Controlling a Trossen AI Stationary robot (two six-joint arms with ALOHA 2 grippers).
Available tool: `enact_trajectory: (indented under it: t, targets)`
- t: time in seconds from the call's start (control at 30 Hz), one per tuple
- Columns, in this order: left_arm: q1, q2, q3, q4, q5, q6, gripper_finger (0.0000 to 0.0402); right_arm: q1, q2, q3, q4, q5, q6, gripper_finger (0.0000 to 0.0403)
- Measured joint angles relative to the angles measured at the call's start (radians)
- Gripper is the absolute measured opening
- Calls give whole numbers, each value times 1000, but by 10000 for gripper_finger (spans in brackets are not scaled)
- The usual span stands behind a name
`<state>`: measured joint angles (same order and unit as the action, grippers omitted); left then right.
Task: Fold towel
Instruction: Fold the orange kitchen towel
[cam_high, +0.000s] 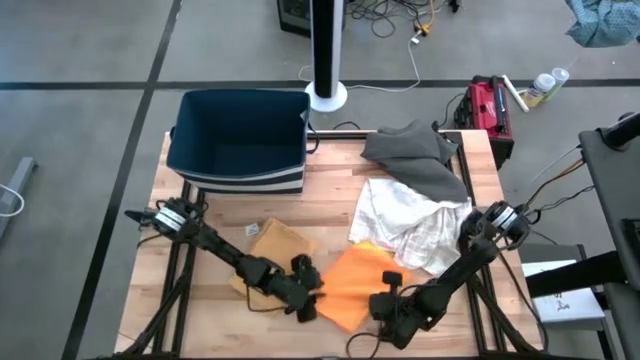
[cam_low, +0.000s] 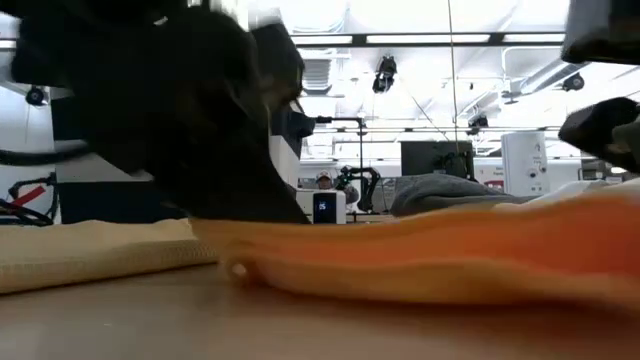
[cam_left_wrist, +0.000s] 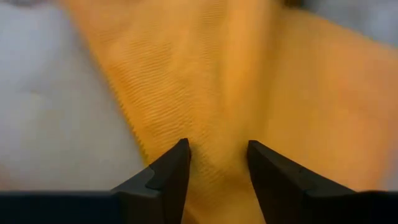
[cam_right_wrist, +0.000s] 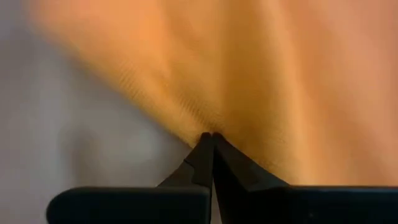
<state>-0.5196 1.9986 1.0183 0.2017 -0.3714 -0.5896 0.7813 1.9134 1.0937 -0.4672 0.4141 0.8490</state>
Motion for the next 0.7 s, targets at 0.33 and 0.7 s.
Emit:
enact_trajectory:
  t: [0.33,0.7]
  targets:
    - [-29,13,135,-3,-49,91,162,-8,-126,31,-271,24,-76,0]
    - [111,88,279,-90,-53,291,156,46,-29,13,209,25,-30,0]
